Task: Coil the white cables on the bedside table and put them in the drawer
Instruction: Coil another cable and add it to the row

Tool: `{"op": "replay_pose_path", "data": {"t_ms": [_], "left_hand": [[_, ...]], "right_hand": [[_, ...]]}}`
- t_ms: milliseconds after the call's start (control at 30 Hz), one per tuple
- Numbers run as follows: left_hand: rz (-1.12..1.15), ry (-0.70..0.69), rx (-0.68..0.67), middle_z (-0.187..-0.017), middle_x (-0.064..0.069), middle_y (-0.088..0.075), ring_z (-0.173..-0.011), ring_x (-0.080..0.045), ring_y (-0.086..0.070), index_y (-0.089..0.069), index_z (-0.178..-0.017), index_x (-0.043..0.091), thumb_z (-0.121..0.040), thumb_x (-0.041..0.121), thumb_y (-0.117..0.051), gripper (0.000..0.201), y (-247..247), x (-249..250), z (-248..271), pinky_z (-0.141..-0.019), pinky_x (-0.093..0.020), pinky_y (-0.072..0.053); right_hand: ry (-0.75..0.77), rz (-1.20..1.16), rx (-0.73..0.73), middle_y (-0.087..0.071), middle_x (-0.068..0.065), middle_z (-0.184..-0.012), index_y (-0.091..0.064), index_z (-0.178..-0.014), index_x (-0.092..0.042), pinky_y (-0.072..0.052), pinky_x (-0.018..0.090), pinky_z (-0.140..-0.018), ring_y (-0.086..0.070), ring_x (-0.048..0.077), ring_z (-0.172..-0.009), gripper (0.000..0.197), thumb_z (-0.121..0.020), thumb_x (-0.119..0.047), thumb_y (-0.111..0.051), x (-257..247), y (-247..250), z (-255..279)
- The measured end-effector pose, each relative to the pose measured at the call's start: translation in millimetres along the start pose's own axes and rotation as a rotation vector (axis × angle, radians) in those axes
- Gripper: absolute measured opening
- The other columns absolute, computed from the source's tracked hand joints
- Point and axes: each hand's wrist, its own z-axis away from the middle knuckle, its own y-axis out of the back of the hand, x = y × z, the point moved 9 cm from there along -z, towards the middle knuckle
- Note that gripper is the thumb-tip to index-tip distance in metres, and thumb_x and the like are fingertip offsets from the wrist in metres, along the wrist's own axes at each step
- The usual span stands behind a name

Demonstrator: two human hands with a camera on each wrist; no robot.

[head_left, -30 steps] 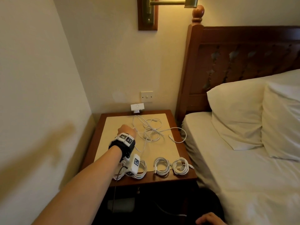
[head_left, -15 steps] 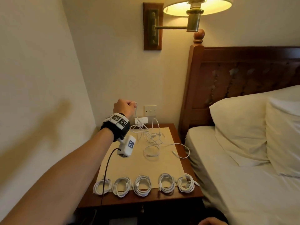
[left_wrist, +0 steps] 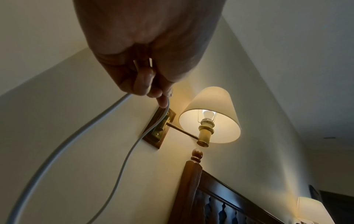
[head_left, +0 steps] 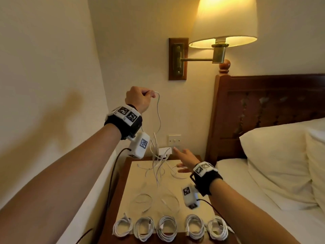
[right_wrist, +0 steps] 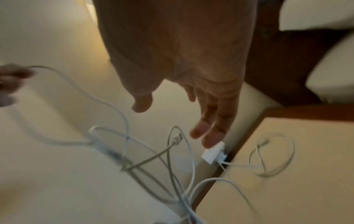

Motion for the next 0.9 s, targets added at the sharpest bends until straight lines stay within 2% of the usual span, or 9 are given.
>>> {"op": "replay_pose_path", "data": {"t_ms": [133,200,300,433,500,633,733,800,900], "left_hand": [[0.119,0.005,0.012,-0.083,-0.008,-0.072,-0.055,-0.007,-0.053,-0.076,-0.083,0.019,-0.093,0.028,-0.062,0.02,-3.7,-27.6,4.1,-0.065,-0.027,-0.049],[0.164,-0.012,0.003,-0.066,0.002,-0.063,-0.052,-0.005,-0.048,-0.075,-0.081,0.018,-0.095,0.026,-0.06,0.021,-5.0,-35.1,4.3,-0.056,-0.024,-0.048],[0.216,-0.041,-0.006,-0.061,0.008,-0.053,-0.051,-0.006,-0.048,-0.073,-0.083,0.016,-0.096,0.024,-0.058,0.021,-7.4,-38.1,-0.6,-0.044,-0.02,-0.047],[0.125,-0.034,0.057,-0.06,0.015,-0.057,-0.051,-0.001,-0.052,-0.076,-0.083,0.015,-0.093,0.026,-0.062,0.02,-6.6,-62.2,-11.6,-0.058,-0.028,-0.055],[0.071,-0.002,0.033,-0.062,0.01,-0.062,-0.057,-0.012,-0.058,-0.077,-0.081,0.017,-0.091,0.027,-0.063,0.019,-12.5,-85.7,-10.4,-0.068,-0.035,-0.058],[-0.01,0.118,-0.108,-0.07,-0.002,-0.067,-0.061,-0.025,-0.064,-0.072,-0.072,0.021,-0.091,0.022,-0.063,0.021,-37.7,-139.9,12.6,-0.066,-0.043,-0.059],[-0.045,0.264,-0.185,-0.069,-0.004,-0.068,-0.065,-0.029,-0.067,-0.067,-0.062,0.024,-0.091,0.02,-0.06,0.03,-57.8,-179.8,33.6,-0.069,-0.044,-0.06],[-0.063,0.345,-0.211,-0.066,-0.006,-0.069,-0.061,-0.029,-0.067,-0.066,-0.06,0.021,-0.091,0.019,-0.058,0.032,-68.0,-198.0,45.9,-0.065,-0.042,-0.06],[-0.016,0.453,-0.19,-0.061,-0.013,-0.067,-0.048,-0.027,-0.064,-0.065,-0.062,0.012,-0.094,0.015,-0.053,0.034,-76.8,-212.5,66.3,-0.053,-0.039,-0.06]], "right_hand": [[-0.016,0.079,-0.098,-0.067,0.004,-0.101,-0.065,-0.107,-0.011,-0.05,0.032,-0.071,-0.06,0.016,-0.08,0.036,-0.094,-0.043,-0.059,0.0,-36.0,-32.3],[-0.018,0.101,-0.087,-0.066,0.004,-0.088,-0.067,-0.099,-0.008,-0.049,0.029,-0.065,-0.057,0.014,-0.072,0.026,-0.094,-0.033,-0.063,8.4,-45.0,-48.2],[0.017,0.16,-0.006,-0.063,0.003,-0.079,-0.068,-0.095,-0.012,-0.046,0.025,-0.057,-0.055,0.014,-0.068,0.014,-0.088,-0.024,-0.071,11.7,-41.5,-68.0],[0.21,0.207,0.165,-0.064,0.002,-0.079,-0.065,-0.094,-0.014,-0.052,0.031,-0.071,-0.063,0.02,-0.077,0.016,-0.082,-0.009,-0.074,-33.8,-10.5,-83.7],[0.321,0.218,0.233,-0.067,0.004,-0.083,-0.065,-0.1,-0.017,-0.055,0.036,-0.079,-0.065,0.022,-0.081,0.02,-0.084,-0.007,-0.072,-70.7,9.2,-79.8],[0.464,0.282,0.375,-0.067,0.002,-0.095,-0.067,-0.119,-0.014,-0.048,0.026,-0.075,-0.064,0.017,-0.085,0.028,-0.091,-0.014,-0.066,-153.5,58.7,-51.5],[0.534,0.332,0.417,-0.07,0.005,-0.095,-0.073,-0.108,-0.011,-0.046,0.025,-0.079,-0.065,0.019,-0.093,0.018,-0.093,-0.014,-0.063,-210.0,86.7,-32.1],[0.591,0.354,0.421,-0.069,0.004,-0.091,-0.073,-0.101,-0.012,-0.046,0.025,-0.079,-0.062,0.015,-0.085,0.015,-0.094,-0.011,-0.061,-239.9,97.1,-18.6],[0.655,0.307,0.482,-0.071,0.003,-0.087,-0.071,-0.095,-0.014,-0.045,0.022,-0.063,-0.056,0.007,-0.068,0.016,-0.096,-0.009,-0.056,-270.9,118.2,3.4]]}}
